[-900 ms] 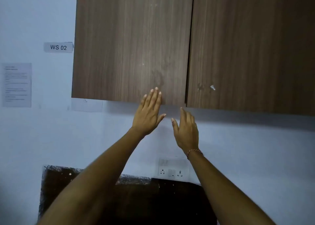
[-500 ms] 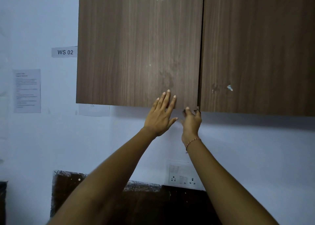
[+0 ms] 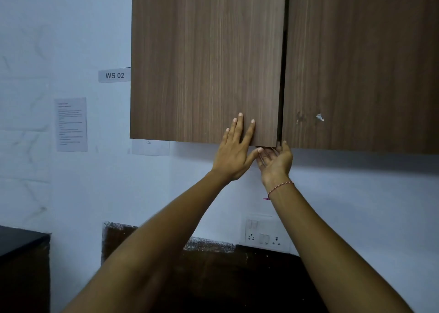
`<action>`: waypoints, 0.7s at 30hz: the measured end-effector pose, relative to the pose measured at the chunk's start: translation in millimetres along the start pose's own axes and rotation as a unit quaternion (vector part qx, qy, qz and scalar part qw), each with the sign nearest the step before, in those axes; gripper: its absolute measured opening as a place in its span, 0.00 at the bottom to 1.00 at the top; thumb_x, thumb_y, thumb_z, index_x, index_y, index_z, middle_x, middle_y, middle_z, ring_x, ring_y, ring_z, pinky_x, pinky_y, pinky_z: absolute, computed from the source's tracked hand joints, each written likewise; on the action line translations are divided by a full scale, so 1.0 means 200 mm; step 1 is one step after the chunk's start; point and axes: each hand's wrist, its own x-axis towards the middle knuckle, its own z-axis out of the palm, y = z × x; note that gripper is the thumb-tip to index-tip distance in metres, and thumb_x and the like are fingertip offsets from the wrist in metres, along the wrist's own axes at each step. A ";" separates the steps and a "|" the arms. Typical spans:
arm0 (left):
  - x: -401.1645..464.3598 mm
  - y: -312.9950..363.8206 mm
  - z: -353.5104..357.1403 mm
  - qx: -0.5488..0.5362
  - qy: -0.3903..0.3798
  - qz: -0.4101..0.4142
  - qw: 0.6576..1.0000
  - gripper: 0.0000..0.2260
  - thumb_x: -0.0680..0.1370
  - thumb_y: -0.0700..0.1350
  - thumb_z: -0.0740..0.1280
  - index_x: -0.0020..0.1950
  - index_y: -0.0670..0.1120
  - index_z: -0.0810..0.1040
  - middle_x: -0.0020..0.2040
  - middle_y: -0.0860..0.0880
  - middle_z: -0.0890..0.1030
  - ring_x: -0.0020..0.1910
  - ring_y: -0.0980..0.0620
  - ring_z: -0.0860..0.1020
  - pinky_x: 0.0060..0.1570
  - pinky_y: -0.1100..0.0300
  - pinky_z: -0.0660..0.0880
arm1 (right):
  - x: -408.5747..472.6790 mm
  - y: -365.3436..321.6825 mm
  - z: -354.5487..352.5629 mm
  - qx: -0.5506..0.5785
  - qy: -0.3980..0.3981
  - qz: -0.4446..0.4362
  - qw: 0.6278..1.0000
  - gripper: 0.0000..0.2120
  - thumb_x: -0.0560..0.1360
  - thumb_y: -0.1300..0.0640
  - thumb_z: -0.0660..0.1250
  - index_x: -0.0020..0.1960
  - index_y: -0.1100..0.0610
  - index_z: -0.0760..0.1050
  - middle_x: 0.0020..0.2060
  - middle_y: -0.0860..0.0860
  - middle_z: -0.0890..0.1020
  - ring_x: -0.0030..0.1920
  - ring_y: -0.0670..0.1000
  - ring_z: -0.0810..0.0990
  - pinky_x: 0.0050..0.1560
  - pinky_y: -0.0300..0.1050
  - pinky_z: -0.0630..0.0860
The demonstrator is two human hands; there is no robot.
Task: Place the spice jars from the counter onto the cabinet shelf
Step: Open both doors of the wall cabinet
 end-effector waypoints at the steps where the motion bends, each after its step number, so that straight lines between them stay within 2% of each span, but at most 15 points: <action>1: 0.00 0.03 -0.03 -0.030 0.011 -0.020 0.999 0.31 0.80 0.58 0.53 0.77 0.48 0.42 0.78 0.42 0.39 0.77 0.45 0.40 0.73 0.54 0.39 | -0.03 -0.01 0.00 -0.016 -0.004 -0.001 1.000 0.12 0.78 0.49 0.58 0.52 0.55 0.75 0.47 0.54 0.80 0.45 0.51 0.79 0.54 0.47 0.72; 4: 0.00 0.13 -0.13 -0.157 0.057 -0.121 0.979 0.32 0.80 0.57 0.53 0.77 0.47 0.42 0.78 0.43 0.39 0.77 0.44 0.40 0.73 0.50 0.41 | -0.10 -0.06 0.02 -0.068 -0.024 -0.004 0.997 0.09 0.75 0.51 0.61 0.45 0.56 0.76 0.44 0.53 0.82 0.43 0.49 0.80 0.48 0.44 0.72; 8: 0.01 0.19 -0.29 -0.260 0.086 -0.210 0.938 0.33 0.80 0.59 0.53 0.77 0.48 0.41 0.78 0.44 0.39 0.77 0.44 0.39 0.73 0.45 0.43 | -0.18 -0.10 0.04 -0.116 -0.077 0.004 0.990 0.09 0.75 0.51 0.62 0.48 0.57 0.76 0.44 0.53 0.81 0.46 0.51 0.80 0.43 0.42 0.75; 11: -0.01 0.22 -0.41 -0.297 0.097 -0.225 0.923 0.33 0.80 0.59 0.54 0.77 0.49 0.41 0.78 0.45 0.39 0.77 0.45 0.40 0.73 0.43 0.46 | -0.24 -0.14 0.06 -0.181 -0.124 -0.023 0.975 0.10 0.76 0.48 0.62 0.45 0.53 0.77 0.43 0.51 0.82 0.48 0.51 0.79 0.43 0.42 0.75; 13: -0.03 0.24 -0.49 -0.294 0.106 -0.221 0.924 0.32 0.80 0.59 0.54 0.77 0.48 0.42 0.78 0.46 0.41 0.77 0.45 0.41 0.72 0.43 0.46 | -0.29 -0.16 0.09 -0.221 -0.151 -0.046 0.962 0.11 0.77 0.47 0.61 0.42 0.51 0.77 0.42 0.50 0.82 0.48 0.51 0.79 0.44 0.43 0.76; 16: -0.04 0.27 -0.59 -0.295 0.111 -0.223 0.922 0.32 0.80 0.59 0.55 0.78 0.48 0.44 0.79 0.46 0.44 0.77 0.45 0.43 0.73 0.45 0.48 | -0.37 -0.18 0.15 -0.284 -0.178 -0.095 0.937 0.12 0.77 0.49 0.61 0.42 0.52 0.79 0.44 0.54 0.83 0.50 0.53 0.80 0.49 0.46 0.78; 19: -0.04 0.27 -0.71 -0.292 0.136 -0.223 0.920 0.34 0.79 0.58 0.58 0.78 0.47 0.47 0.79 0.45 0.47 0.78 0.45 0.46 0.73 0.46 0.50 | -0.45 -0.19 0.25 -0.333 -0.220 -0.156 0.904 0.13 0.77 0.54 0.60 0.42 0.59 0.79 0.41 0.60 0.82 0.42 0.55 0.79 0.42 0.48 0.78; 20: -0.04 0.26 -0.76 -0.286 0.152 -0.219 0.920 0.35 0.78 0.58 0.60 0.78 0.47 0.47 0.79 0.45 0.49 0.78 0.45 0.48 0.73 0.47 0.51 | -0.48 -0.19 0.28 -0.338 -0.233 -0.173 0.895 0.14 0.78 0.54 0.59 0.40 0.59 0.78 0.38 0.60 0.80 0.39 0.55 0.78 0.39 0.48 0.77; 21: -0.04 0.25 -0.81 -0.281 0.169 -0.214 0.920 0.35 0.77 0.57 0.62 0.78 0.46 0.48 0.78 0.45 0.51 0.77 0.45 0.50 0.74 0.47 0.53 | -0.50 -0.18 0.31 -0.339 -0.243 -0.190 0.889 0.15 0.79 0.54 0.58 0.40 0.59 0.78 0.38 0.61 0.80 0.39 0.57 0.78 0.39 0.50 0.77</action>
